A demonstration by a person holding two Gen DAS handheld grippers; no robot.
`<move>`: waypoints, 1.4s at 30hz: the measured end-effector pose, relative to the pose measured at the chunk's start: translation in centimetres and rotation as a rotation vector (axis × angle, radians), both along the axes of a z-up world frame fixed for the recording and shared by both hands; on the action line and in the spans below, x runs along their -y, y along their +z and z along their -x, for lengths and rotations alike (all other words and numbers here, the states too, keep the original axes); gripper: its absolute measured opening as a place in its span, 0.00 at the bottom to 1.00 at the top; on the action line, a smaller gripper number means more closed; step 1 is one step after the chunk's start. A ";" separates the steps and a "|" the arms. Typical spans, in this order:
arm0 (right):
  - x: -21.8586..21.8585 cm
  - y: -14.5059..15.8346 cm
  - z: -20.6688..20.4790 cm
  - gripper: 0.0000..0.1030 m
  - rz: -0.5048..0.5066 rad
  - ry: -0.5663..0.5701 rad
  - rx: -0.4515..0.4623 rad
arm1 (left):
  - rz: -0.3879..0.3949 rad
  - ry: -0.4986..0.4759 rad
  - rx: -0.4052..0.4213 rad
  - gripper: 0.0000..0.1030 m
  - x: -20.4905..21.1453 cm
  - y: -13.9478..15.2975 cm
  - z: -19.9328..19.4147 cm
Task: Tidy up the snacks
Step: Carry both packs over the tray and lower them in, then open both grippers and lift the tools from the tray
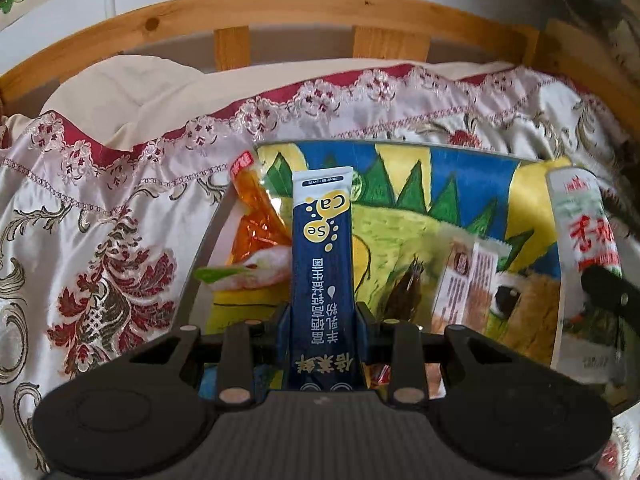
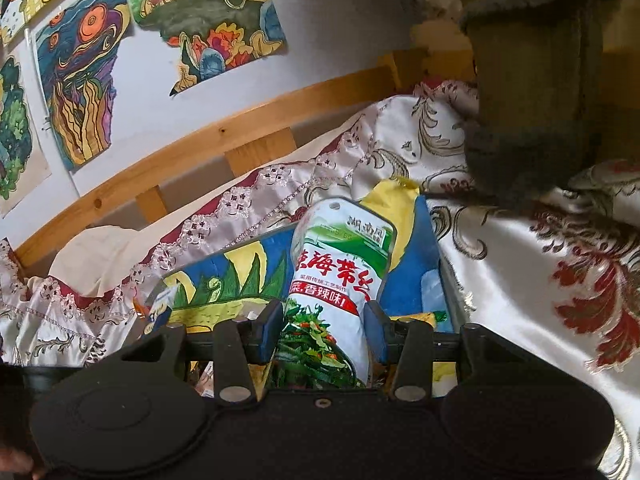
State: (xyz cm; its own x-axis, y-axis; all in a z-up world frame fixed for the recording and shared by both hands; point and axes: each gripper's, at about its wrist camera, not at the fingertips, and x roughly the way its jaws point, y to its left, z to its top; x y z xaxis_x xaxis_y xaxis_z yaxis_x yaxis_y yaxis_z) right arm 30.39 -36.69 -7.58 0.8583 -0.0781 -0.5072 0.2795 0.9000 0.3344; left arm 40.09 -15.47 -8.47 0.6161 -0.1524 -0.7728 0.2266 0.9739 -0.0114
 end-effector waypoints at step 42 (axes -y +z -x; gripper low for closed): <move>-3.5 9.6 12.3 0.97 0.152 0.030 0.219 | 0.001 0.097 0.405 1.00 -7.2 12.5 15.0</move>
